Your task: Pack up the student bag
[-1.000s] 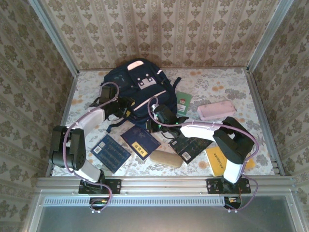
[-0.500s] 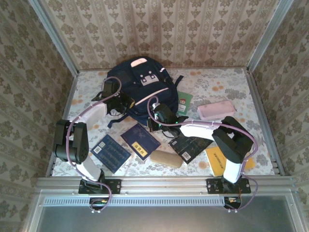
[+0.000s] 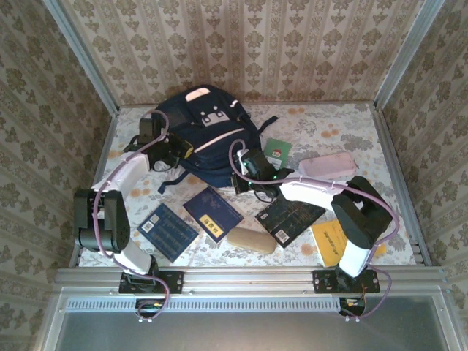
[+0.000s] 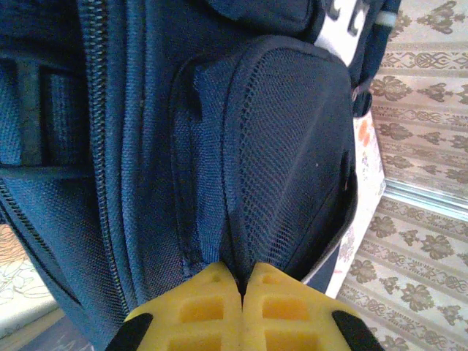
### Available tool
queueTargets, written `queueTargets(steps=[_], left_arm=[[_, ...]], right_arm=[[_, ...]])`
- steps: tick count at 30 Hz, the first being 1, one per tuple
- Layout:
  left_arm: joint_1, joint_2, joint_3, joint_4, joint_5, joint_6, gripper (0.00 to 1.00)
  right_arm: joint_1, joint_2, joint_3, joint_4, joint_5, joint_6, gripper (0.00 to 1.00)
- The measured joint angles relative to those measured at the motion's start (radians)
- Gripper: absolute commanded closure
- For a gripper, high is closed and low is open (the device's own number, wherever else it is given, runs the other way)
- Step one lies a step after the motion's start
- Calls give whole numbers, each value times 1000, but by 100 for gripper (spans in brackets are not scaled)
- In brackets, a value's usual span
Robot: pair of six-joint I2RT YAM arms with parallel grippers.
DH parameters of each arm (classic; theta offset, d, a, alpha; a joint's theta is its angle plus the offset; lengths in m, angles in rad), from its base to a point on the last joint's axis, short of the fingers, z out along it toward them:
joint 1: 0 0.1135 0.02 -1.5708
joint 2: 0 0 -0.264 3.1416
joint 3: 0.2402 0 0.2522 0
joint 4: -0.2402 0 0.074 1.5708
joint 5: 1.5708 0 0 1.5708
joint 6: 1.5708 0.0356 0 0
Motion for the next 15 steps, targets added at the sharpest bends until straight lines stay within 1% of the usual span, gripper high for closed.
queueTargets(steps=[6, 10, 15], left_arm=[[23, -11, 25, -44, 28, 34, 100], [48, -13, 56, -84, 47, 71, 100], [66, -13, 171, -189, 43, 179, 100]], right_arm=[[-106, -2, 31, -56, -61, -44, 100], [-142, -1, 92, -114, -90, -95, 100], [-169, 0, 153, -167, -140, -179, 100]])
